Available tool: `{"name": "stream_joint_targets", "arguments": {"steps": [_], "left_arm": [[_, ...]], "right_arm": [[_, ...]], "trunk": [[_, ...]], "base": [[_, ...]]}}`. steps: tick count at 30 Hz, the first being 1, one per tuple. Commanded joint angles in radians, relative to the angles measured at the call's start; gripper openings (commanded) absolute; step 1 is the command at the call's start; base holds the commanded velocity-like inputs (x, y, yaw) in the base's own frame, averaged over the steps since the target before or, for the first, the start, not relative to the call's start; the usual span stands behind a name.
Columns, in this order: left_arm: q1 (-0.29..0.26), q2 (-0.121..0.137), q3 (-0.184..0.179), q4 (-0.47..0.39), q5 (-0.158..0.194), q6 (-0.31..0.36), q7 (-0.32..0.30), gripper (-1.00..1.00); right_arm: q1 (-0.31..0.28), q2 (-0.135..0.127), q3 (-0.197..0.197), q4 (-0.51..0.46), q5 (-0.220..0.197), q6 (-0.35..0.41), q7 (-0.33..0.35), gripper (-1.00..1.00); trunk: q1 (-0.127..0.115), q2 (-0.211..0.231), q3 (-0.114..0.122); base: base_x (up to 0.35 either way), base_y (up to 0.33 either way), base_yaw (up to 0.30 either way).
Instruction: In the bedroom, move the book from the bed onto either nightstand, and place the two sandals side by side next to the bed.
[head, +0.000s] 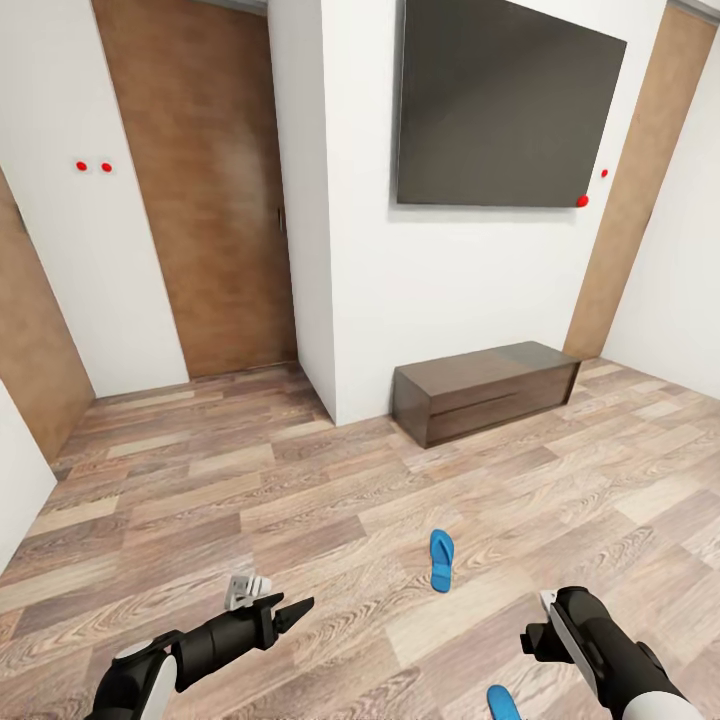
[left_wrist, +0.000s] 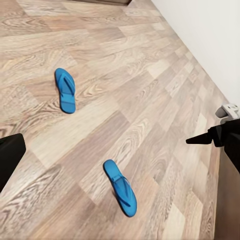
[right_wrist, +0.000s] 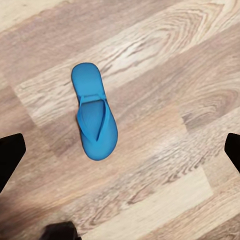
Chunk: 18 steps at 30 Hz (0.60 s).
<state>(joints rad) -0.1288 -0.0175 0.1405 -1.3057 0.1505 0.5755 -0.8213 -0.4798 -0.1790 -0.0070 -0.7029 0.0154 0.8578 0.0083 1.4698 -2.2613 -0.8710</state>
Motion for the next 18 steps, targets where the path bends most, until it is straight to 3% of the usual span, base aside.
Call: {"name": "stream_joint_targets", "arguments": {"steps": [1,18], "left_arm": [[-0.001,-0.001,0.002,0.0,0.004,0.007,-0.003,1.0],[-0.001,-0.001,0.002,-0.001,0.004,0.007,-0.004,1.0]], "right_arm": [[0.0,0.0,-0.001,-0.001,0.001,0.004,0.001,1.0],[0.0,0.001,-0.001,-0.001,0.001,0.004,0.001,1.0]], "trunk": [[0.004,-0.008,-0.004],[0.069,-0.127,-0.057]], "base": [[0.0,0.0,0.0],[0.0,0.0,0.0]]}}
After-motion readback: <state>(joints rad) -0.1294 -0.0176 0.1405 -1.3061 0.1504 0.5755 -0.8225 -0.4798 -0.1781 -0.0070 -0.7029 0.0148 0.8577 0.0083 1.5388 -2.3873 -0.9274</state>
